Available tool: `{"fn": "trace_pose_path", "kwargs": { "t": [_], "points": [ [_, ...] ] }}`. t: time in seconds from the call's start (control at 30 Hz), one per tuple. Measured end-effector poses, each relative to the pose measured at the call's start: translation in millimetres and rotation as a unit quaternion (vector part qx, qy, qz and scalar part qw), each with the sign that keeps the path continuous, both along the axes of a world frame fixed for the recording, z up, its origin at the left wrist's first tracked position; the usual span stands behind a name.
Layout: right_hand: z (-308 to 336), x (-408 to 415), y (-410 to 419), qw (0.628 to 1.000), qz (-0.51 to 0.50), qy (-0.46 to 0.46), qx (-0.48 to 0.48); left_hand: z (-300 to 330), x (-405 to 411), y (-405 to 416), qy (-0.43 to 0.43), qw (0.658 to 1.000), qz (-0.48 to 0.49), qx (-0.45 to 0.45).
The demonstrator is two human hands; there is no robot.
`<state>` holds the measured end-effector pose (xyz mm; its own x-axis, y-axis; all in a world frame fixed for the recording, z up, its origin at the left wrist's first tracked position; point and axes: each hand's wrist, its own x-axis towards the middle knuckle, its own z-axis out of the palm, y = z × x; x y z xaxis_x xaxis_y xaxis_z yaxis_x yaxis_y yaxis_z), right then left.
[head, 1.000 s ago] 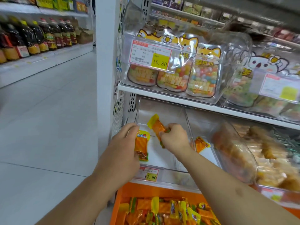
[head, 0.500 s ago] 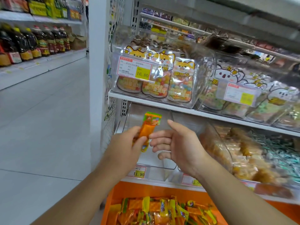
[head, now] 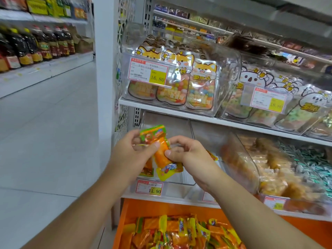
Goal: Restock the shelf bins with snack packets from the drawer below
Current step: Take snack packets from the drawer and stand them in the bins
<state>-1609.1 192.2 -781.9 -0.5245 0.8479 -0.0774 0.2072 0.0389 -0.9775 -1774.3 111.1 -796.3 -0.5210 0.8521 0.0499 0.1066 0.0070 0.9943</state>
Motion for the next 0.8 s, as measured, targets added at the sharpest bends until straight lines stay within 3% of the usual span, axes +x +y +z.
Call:
{"fn": "trace_pose_path", "kwargs": {
  "t": [0.07,0.17,0.27,0.33,0.43,0.5,0.6,0.7,0.8],
  "points": [
    [4.0,1.6,2.2,0.998,0.03,-0.038,0.028,1.7,-7.9,-0.3,-0.006,1.0,-0.021,-0.01],
    [3.5,4.2,3.9,0.999,-0.01,-0.029,0.045,1.1,-14.9,-1.2,-0.003,0.995,-0.088,-0.045],
    [-5.0,7.0,-0.6,0.992,-0.077,0.075,-0.059,-0.1,-12.7,-1.5,-0.007,0.997,-0.066,-0.035],
    [-9.5,7.9,-7.7,0.982,-0.057,0.127,-0.126,-0.8,-7.7,-1.0,-0.076,0.997,-0.029,0.0],
    [-11.4,6.1,-15.6,0.985,-0.019,0.129,-0.109,-0.2,1.8,-1.4,-0.103,0.995,-0.017,0.001],
    [-11.8,3.1,-12.3,0.989,-0.053,0.115,-0.081,0.0,4.3,-2.0,-0.055,0.998,-0.027,-0.015],
    [-13.8,-4.0,-1.6,0.991,-0.114,0.057,-0.034,-3.5,-0.6,-5.2,0.104,0.994,-0.003,-0.035],
    [-22.3,-14.7,18.6,0.986,-0.147,-0.073,0.016,-13.7,-12.8,-7.0,0.264,0.963,0.024,-0.041],
    [-41.4,-31.7,46.5,0.959,-0.144,-0.239,0.045,-21.4,-18.5,-7.1,0.353,0.933,-0.016,-0.066]
  ]
}}
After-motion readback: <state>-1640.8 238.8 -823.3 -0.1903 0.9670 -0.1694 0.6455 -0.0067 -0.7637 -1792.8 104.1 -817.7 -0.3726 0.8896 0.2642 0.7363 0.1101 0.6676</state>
